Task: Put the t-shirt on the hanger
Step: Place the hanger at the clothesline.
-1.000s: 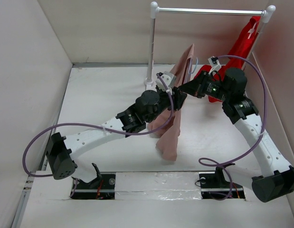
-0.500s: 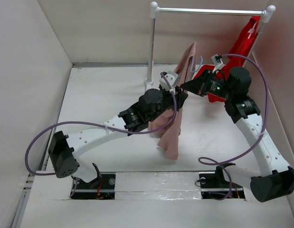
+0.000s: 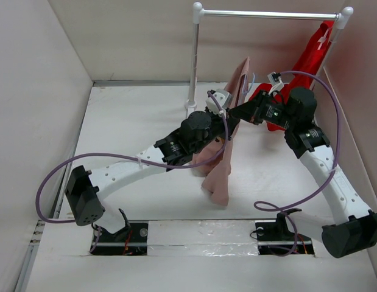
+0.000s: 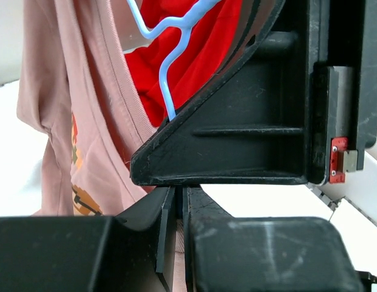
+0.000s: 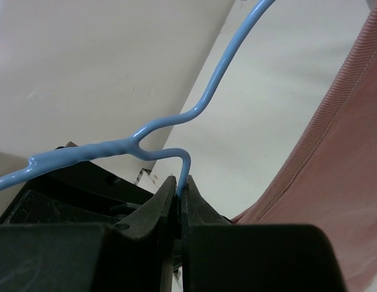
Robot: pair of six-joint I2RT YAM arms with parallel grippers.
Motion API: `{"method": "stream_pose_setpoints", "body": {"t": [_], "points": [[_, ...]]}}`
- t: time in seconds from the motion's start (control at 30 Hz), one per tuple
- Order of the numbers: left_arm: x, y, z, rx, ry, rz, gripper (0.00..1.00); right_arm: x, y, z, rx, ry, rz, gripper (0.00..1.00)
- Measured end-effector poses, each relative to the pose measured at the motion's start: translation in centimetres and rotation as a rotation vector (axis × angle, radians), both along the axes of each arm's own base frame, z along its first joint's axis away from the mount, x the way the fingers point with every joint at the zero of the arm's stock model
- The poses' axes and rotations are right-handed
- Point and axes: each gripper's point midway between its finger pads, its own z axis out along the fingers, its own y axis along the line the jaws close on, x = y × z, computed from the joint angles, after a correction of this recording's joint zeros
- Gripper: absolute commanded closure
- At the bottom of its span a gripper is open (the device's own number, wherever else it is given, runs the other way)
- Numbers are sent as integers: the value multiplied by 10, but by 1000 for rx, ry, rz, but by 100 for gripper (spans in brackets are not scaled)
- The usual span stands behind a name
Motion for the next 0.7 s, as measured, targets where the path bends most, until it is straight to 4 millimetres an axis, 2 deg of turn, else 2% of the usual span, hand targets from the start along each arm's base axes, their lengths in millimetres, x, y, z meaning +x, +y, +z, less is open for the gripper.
{"method": "stream_pose_setpoints", "body": {"t": [0.03,0.2,0.5,0.57,0.67,0.7], "points": [[0,0,0,-1,5,1,100,0,1,0,-4,-3,-7,85],[-1,-1,2,-35,33,1,100,1,2,2,-13,-35,-56,74],[-10,0,12,-89,67,-23,100,-3,4,14,29,-141,-125,71],[-11,0,13,-94,73,-22,100,-4,4,15,48,-158,-144,72],[-11,0,11,-93,87,-22,100,-4,2,12,78,-168,-186,89],[-12,0,10,-91,90,-22,100,-4,2,11,94,-165,-196,98]]}}
